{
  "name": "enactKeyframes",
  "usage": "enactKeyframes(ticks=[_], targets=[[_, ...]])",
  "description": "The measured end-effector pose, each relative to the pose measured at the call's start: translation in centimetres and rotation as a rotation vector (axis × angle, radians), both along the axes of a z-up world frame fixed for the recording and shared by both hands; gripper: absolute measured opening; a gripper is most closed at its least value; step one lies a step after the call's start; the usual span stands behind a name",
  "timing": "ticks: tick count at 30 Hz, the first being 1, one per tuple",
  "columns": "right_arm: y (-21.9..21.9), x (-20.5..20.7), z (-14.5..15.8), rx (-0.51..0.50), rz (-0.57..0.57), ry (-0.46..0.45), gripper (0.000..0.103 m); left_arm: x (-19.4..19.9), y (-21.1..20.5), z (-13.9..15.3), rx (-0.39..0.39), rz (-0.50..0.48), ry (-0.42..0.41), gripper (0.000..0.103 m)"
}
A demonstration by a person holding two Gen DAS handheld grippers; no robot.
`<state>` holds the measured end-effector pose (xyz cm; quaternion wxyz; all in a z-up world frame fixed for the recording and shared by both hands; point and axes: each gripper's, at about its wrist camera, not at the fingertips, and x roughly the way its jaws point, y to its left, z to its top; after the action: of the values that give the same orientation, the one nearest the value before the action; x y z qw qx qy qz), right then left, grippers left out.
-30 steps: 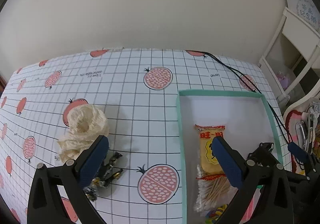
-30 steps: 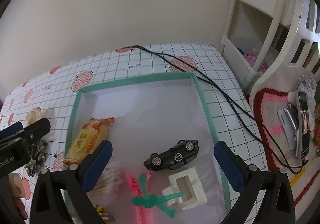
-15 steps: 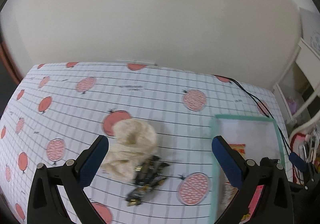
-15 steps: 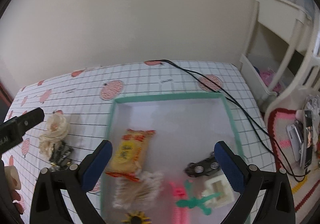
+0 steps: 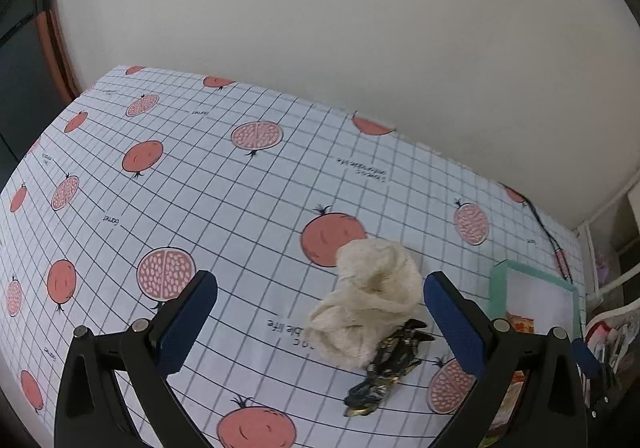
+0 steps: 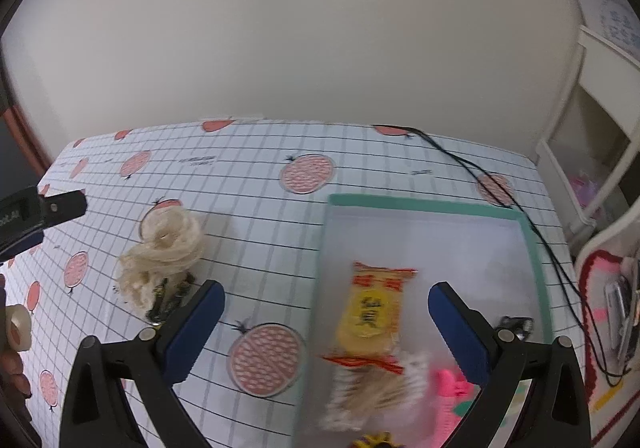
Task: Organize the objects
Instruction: 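Grasp the cream lace cloth with left tool while right tool grasps black robot hand toy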
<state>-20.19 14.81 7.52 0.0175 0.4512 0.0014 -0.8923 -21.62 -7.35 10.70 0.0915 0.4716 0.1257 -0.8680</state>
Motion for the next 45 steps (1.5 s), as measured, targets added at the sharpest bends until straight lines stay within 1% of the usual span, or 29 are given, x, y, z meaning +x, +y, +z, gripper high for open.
enactKeyframes(ticks=[2, 8, 10, 12, 17, 23, 28, 35, 45], targets=[[-1.0, -0.2, -0.3, -0.008, 0.021, -0.007, 0.103, -0.2, 0.0, -0.3, -0.007, -0.014, -0.01, 0.103], [-3.9, -0.3, -1.4, -0.009, 0.08, -0.032, 0.103, -0.8, -0.1, -1.6, 0.012, -0.049, -0.041, 0.103], [-4.7, -0.5, -2.0, -0.031, 0.094, -0.053, 0.103, -0.8, 0.0, -2.0, 0.014, -0.059, -0.059, 0.103], [-5.6, -0.4, -2.6, -0.047, 0.109, -0.072, 0.103, -0.9, 0.1, -2.5, 0.009, -0.065, -0.077, 0.103], [-7.2, -0.6, -3.9, -0.047, 0.135, -0.105, 0.103, -0.9, -0.2, -3.4, -0.014, -0.066, -0.105, 0.103], [-8.0, -0.4, -5.5, -0.051, 0.144, -0.128, 0.103, -1.1, -0.8, -4.3, -0.01, -0.059, -0.127, 0.103], [-8.4, -0.4, -6.8, -0.084, 0.135, -0.147, 0.103, -1.2, -0.8, -4.8, -0.006, -0.069, -0.139, 0.103], [-8.9, -0.3, -8.0, -0.062, 0.137, -0.172, 0.103, -1.2, -0.6, -5.6, 0.009, -0.089, -0.146, 0.103], [-7.7, -0.5, -8.1, -0.055, 0.127, -0.17, 0.103, -1.7, 0.5, -7.2, 0.039, -0.123, -0.164, 0.103]])
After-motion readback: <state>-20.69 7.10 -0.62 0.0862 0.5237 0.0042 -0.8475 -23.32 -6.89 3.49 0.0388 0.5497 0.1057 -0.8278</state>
